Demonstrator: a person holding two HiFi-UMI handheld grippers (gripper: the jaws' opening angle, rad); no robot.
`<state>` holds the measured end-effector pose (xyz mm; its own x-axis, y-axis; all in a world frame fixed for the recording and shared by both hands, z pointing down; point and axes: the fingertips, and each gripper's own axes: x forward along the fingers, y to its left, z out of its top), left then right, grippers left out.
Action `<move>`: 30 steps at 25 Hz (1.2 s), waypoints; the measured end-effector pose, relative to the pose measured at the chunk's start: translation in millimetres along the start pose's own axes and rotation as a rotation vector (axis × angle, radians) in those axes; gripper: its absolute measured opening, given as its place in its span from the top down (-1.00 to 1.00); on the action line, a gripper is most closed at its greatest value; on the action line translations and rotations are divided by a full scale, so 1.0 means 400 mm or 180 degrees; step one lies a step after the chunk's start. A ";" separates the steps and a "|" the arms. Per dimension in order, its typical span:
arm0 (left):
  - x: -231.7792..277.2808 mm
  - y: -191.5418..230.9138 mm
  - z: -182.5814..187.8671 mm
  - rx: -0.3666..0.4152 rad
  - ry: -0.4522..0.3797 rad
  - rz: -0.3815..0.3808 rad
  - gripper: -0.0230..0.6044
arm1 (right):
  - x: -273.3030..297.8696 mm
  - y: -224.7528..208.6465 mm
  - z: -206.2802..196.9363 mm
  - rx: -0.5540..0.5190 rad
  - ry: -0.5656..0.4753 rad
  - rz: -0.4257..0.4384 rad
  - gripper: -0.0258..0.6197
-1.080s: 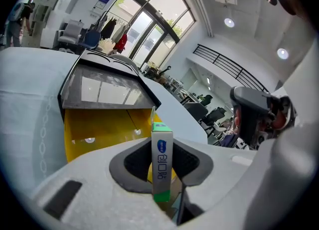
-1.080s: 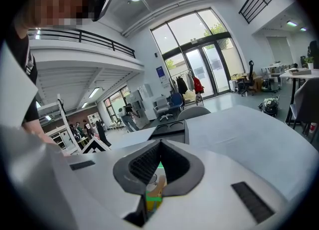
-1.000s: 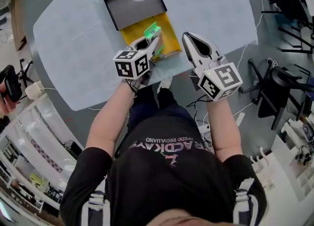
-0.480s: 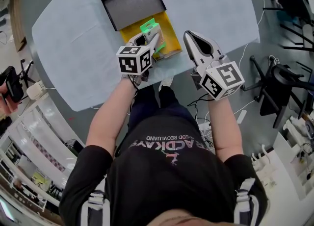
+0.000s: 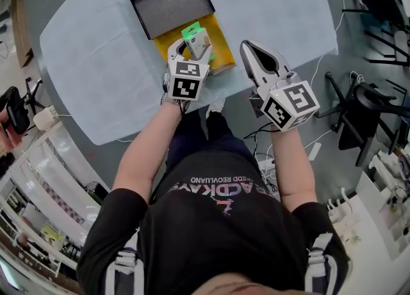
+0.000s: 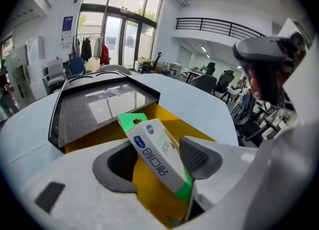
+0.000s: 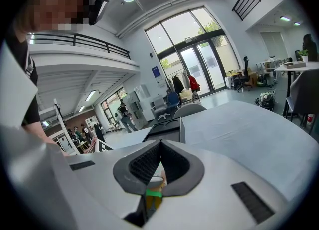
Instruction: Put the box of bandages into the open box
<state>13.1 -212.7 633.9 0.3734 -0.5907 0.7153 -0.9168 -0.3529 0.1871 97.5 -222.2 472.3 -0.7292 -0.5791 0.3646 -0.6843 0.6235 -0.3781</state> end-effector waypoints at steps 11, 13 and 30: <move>-0.004 0.022 0.001 0.0162 0.0031 0.0264 -0.10 | -0.017 0.004 -0.002 0.0050 -0.0018 -0.0029 0.89; -0.009 0.026 0.000 0.0172 0.0027 0.0320 -0.13 | -0.022 0.006 -0.002 0.0059 -0.0022 -0.0029 0.89; -0.073 0.050 0.012 0.0202 -0.0006 0.0532 -0.23 | -0.075 0.032 0.030 0.0041 -0.0157 -0.0001 0.89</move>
<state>-15.3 -206.0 613.5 0.2167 -0.6462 0.7317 -0.9554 -0.2946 0.0228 110.6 -203.2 446.5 -0.7283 -0.6047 0.3224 -0.6843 0.6168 -0.3891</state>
